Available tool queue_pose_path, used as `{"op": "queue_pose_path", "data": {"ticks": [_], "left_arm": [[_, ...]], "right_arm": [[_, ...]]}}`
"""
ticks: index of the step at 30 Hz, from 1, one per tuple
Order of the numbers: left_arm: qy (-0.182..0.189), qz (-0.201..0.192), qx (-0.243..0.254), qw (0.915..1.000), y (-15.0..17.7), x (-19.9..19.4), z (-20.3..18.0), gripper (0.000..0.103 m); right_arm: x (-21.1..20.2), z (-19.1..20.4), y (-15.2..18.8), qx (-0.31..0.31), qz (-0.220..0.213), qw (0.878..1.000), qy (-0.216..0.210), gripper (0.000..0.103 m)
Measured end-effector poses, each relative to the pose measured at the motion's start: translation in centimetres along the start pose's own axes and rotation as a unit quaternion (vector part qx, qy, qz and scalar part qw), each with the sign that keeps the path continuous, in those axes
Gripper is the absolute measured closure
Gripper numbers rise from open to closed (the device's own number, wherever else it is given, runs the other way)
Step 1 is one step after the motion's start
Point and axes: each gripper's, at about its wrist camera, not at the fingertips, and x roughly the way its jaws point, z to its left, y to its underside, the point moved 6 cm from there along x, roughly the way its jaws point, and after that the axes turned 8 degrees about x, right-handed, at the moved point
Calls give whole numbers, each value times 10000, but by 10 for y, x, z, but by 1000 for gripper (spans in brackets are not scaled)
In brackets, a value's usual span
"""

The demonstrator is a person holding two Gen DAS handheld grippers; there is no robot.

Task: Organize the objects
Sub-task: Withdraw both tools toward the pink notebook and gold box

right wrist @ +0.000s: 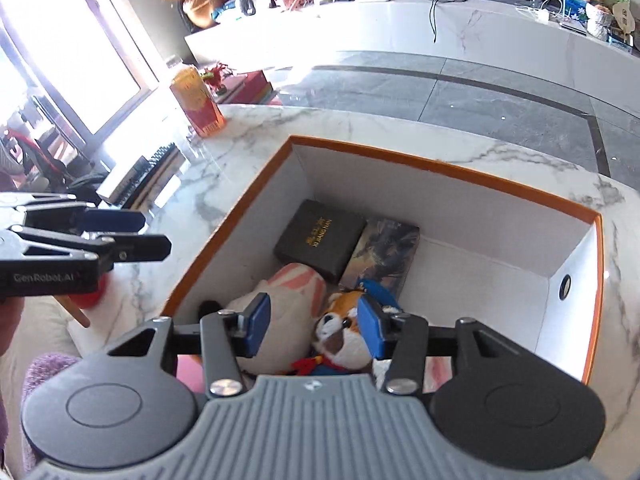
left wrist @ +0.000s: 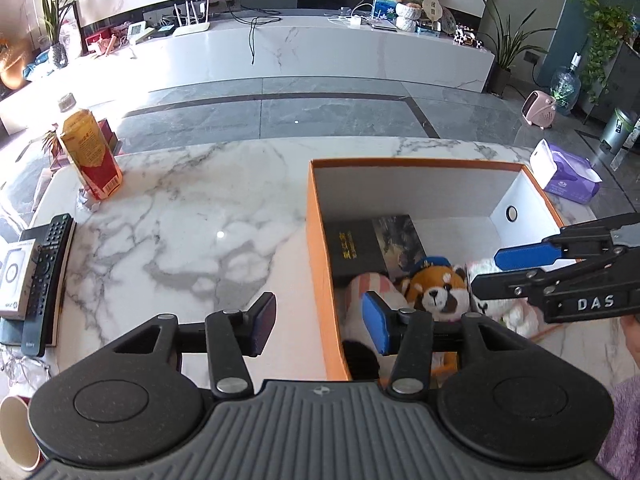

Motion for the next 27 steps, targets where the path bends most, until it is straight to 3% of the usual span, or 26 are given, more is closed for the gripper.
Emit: {"op": "queue_pose_path", "data": {"ticks": [2, 6, 9, 12, 18, 27], "left_arm": [[-7, 36, -6, 10000, 17, -5, -2, 44], [41, 74, 125, 9999, 50, -3, -13, 28], [33, 153, 159, 9998, 76, 6, -19, 22], [-123, 248, 228, 9994, 97, 16, -20, 14], [-55, 481, 154, 9987, 120, 34, -23, 13], [47, 832, 224, 9963, 131, 54, -30, 12]], "right_arm": [[-14, 6, 16, 104, -174, 9998, -24, 53], [-33, 19, 51, 333, -548, 9979, -33, 52], [-30, 27, 78, 498, -645, 9967, -1, 51], [-16, 35, 100, 650, -651, 9957, 87, 37], [19, 39, 123, 956, -506, 9933, 408, 21], [59, 43, 123, 1069, -199, 9912, 753, 21]]}}
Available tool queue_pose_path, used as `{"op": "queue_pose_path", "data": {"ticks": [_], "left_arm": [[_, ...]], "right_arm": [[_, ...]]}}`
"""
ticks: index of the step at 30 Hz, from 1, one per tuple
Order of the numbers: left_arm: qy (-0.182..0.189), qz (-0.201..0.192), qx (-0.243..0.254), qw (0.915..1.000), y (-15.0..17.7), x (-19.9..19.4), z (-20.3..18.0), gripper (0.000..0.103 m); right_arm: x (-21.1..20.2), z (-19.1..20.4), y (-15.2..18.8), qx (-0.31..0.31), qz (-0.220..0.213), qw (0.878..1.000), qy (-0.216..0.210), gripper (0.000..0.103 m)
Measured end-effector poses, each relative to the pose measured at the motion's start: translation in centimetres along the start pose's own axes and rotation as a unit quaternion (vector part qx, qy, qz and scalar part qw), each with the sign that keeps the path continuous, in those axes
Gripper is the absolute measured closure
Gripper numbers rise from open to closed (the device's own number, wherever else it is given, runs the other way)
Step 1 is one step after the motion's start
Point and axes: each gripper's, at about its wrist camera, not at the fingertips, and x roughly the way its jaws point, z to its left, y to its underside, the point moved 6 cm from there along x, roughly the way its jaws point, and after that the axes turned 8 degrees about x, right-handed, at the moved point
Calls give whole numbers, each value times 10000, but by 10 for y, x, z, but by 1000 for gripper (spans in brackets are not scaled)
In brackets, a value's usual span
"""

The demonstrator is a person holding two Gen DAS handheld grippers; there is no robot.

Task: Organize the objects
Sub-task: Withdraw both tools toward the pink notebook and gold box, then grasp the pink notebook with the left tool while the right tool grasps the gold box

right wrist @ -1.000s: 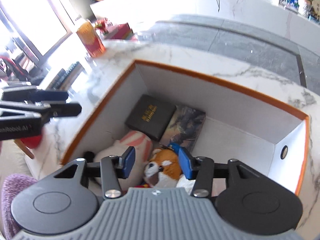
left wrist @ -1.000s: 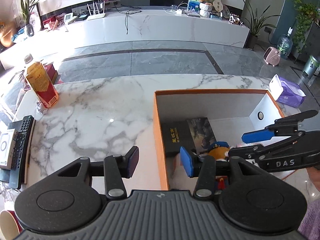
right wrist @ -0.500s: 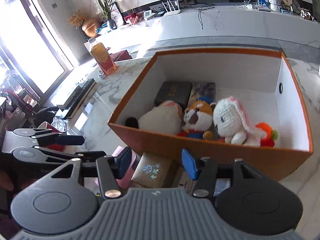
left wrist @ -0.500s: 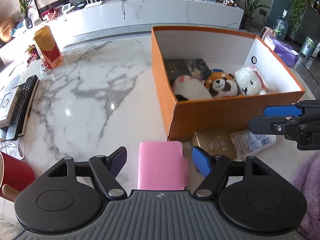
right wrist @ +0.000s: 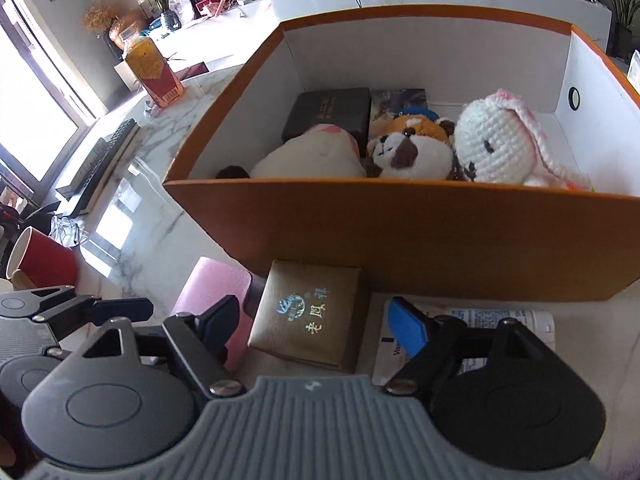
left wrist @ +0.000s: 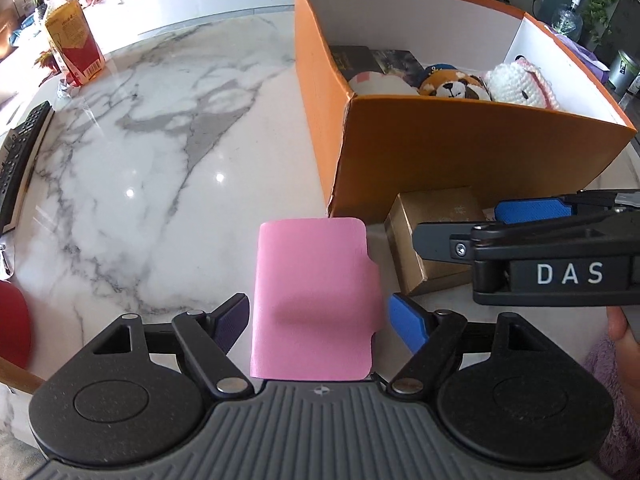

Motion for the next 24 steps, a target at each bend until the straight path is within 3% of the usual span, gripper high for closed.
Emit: {"op": "queue_pose_path", "data": {"ticks": [10, 14, 24], "left_arm": [[15, 382, -125, 9992, 3, 15, 1, 10], [28, 402, -222, 9989, 3, 15, 3, 10], [76, 394, -452, 9982, 0, 16, 7, 13]], "right_arm": [[20, 1, 2, -14, 172, 9997, 195, 23], [24, 1, 4, 31, 260, 9996, 48, 33], [-1, 0, 5, -50, 144, 9998, -113, 35]]}}
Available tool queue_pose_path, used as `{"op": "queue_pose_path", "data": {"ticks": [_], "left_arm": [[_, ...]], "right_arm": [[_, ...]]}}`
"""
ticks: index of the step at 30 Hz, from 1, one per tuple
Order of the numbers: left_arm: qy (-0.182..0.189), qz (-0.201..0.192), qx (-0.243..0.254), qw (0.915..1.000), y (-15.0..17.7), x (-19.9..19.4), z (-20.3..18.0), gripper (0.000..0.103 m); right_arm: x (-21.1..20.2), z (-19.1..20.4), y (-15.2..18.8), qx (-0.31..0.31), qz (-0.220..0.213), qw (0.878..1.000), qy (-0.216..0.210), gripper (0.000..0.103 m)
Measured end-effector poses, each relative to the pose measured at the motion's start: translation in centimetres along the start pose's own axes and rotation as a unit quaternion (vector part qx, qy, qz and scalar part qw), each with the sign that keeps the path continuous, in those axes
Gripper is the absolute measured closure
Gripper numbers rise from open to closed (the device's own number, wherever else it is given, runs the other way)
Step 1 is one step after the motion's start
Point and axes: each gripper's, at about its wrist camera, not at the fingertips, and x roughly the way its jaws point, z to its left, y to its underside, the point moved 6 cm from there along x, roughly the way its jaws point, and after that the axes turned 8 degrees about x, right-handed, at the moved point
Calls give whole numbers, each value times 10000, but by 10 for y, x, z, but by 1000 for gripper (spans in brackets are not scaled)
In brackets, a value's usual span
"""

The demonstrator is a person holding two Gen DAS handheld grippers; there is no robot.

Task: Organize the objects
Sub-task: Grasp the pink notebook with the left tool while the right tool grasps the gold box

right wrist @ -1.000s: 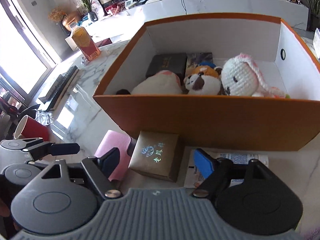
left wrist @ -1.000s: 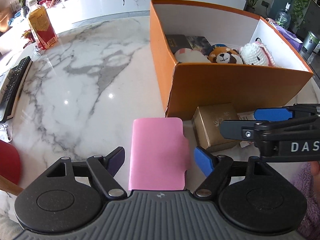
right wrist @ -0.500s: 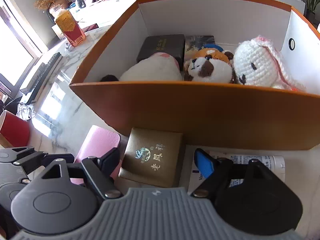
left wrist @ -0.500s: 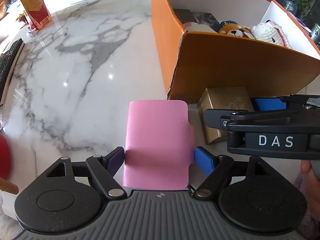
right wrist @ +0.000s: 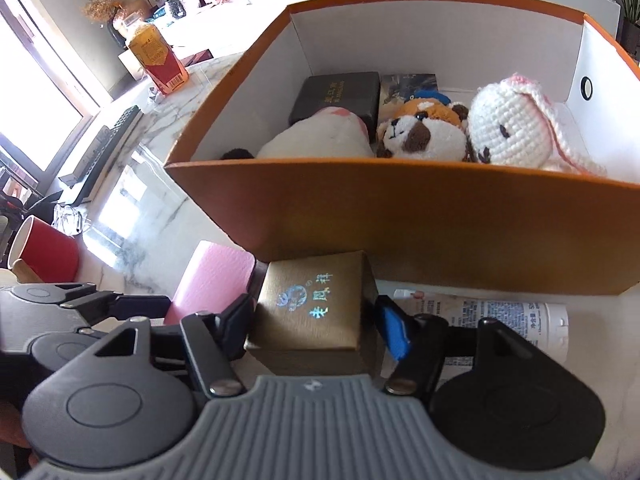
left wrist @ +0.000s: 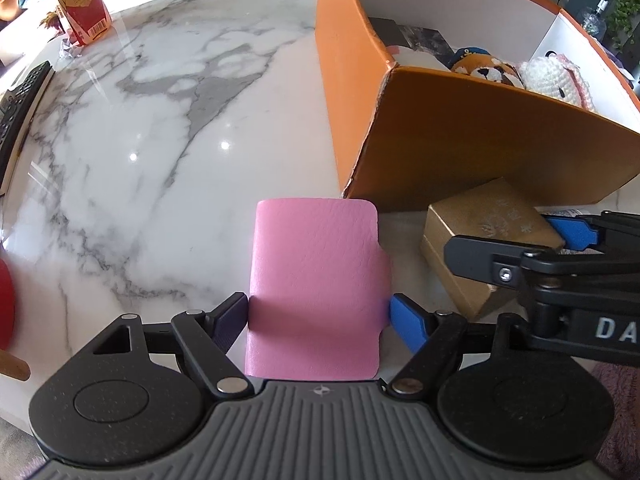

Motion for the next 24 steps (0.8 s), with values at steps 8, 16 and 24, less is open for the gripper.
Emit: {"op": "queue_pose_path", "data": {"ticks": [8, 16, 24], "left_arm": [[-46, -289, -349, 9990, 0, -20, 10, 16], [281, -982, -708, 9922, -5, -86, 11, 18], [537, -1539, -294, 9862, -51, -138, -23, 18]], "right_arm": [[-45, -15, -2, 7, -303, 9995, -33, 36], [-92, -33, -7, -36, -690, 9975, -162, 36], [-143, -56, -45, -103, -1318, 9910, -214, 36]]}}
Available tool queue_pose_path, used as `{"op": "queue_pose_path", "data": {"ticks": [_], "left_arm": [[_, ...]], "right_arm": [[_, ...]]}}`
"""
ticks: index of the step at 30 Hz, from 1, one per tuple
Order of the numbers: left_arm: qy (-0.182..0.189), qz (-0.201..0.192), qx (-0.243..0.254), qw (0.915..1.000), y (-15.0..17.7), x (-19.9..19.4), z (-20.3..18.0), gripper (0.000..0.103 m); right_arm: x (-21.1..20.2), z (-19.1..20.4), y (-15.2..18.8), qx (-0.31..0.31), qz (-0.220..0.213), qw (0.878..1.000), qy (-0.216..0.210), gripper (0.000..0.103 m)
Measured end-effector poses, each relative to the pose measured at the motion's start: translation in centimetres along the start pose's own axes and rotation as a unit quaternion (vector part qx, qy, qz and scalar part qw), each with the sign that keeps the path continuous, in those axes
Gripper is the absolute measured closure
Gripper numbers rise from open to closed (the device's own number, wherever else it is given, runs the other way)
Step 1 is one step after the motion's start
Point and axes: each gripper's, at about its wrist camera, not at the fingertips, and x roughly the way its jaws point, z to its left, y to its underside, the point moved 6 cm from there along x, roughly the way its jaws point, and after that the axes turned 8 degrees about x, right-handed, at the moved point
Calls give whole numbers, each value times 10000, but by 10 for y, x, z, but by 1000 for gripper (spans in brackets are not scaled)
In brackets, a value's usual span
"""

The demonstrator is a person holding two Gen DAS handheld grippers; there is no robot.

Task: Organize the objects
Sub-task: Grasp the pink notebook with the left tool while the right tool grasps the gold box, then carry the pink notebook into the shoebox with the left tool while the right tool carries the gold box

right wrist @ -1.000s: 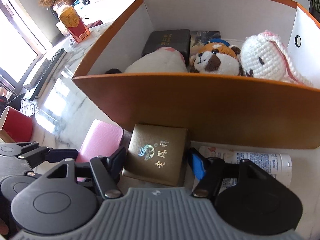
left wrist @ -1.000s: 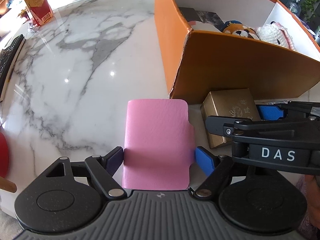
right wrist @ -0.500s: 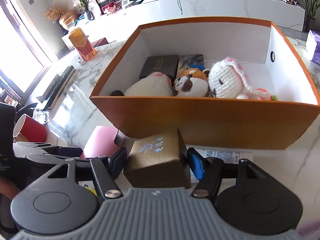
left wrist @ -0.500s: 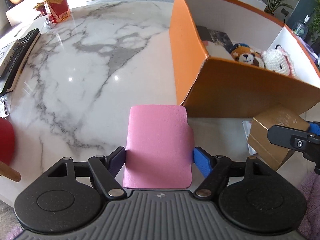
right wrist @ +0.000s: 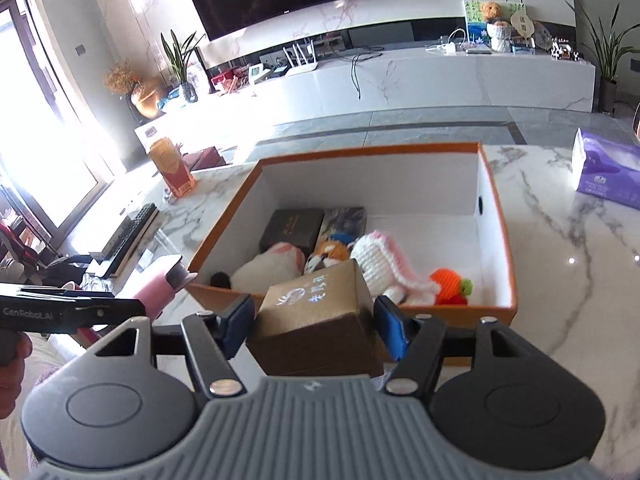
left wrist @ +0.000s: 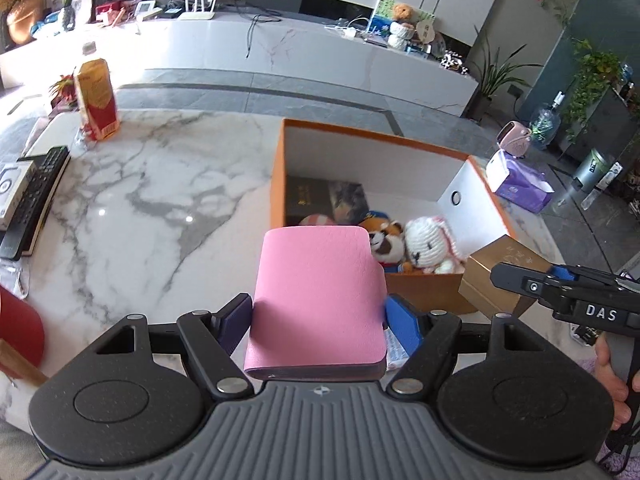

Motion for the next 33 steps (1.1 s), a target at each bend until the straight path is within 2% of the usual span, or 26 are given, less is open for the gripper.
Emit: {"op": "queue_pose_path", "data": {"ticks": [5, 8, 10, 14, 16, 19, 22, 29, 33], "left_arm": [[287, -42, 268, 9992, -44, 19, -33, 18], [444, 11, 282, 9986, -70, 44, -47, 18], [531, 79, 503, 9973, -85, 66, -59, 18], [542, 458, 969, 9928, -103, 116, -74, 18], [425, 699, 1033, 9913, -107, 142, -77, 18], [248, 872, 901, 9918, -111, 174, -78, 18], [263, 932, 527, 9939, -115, 194, -74, 18], [317, 956, -172, 9948, -114, 223, -70, 18], [203, 959, -329, 9946, -113, 235, -73, 19]], "right_arm": [[-3, -25, -38, -168, -182, 9993, 293, 36], [1, -38, -60, -152, -214, 9990, 353, 36], [5, -45, -72, -149, -215, 9991, 346, 36], [24, -59, -92, -143, -129, 9989, 419, 36], [35, -65, -99, -121, -73, 9987, 488, 36], [51, -73, -107, -70, 7, 9986, 519, 36], [64, -79, -113, -19, 19, 9984, 573, 36], [80, -90, -120, 53, 33, 9983, 584, 36], [86, -94, -121, 7, 54, 9979, 645, 36]]}}
